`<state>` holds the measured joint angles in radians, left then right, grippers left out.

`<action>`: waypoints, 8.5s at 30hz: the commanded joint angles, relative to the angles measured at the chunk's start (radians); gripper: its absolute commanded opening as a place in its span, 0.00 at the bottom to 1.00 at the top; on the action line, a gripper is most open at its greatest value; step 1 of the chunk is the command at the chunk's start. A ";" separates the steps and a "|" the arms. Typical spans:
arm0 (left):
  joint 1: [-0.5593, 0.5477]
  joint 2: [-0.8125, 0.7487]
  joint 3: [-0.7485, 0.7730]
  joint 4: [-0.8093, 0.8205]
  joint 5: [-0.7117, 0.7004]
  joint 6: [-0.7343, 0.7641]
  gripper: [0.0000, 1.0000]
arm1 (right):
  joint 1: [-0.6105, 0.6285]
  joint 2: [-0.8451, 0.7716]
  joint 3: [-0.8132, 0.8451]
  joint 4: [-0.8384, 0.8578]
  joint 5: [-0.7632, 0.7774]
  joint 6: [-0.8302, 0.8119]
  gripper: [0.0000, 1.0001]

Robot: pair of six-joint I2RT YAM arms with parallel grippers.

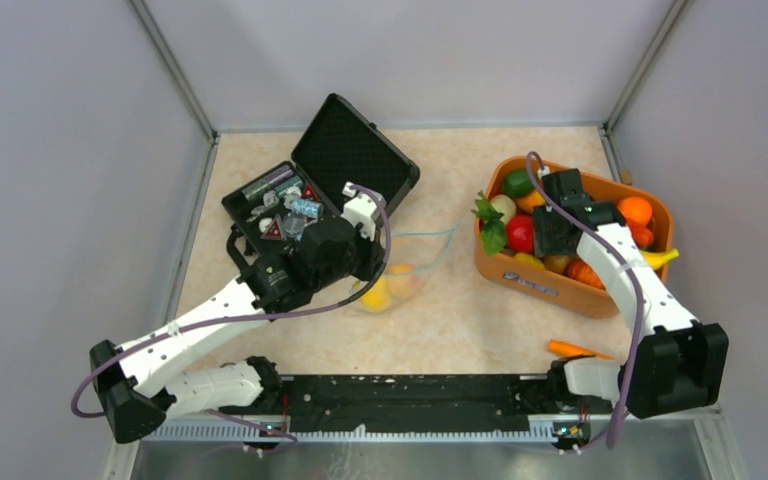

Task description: Place the food in the zip-top bag and seal the zipper

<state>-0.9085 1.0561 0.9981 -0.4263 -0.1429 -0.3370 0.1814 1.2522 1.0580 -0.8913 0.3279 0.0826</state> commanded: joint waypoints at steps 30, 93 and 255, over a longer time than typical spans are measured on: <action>-0.001 0.074 0.059 0.056 0.069 -0.038 0.00 | 0.053 -0.482 -0.228 0.926 -0.892 0.579 0.08; 0.017 0.163 0.247 -0.137 0.122 -0.024 0.00 | 0.507 -0.467 -0.059 0.405 0.216 0.282 0.69; 0.157 0.092 0.085 0.004 -0.008 -0.298 0.00 | 0.819 -0.277 -0.107 0.785 0.062 0.146 0.76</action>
<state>-0.7708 1.1900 1.0962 -0.4660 -0.1448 -0.6136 0.9882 1.0466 0.9253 -0.0761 0.2428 0.1547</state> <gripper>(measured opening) 0.001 0.771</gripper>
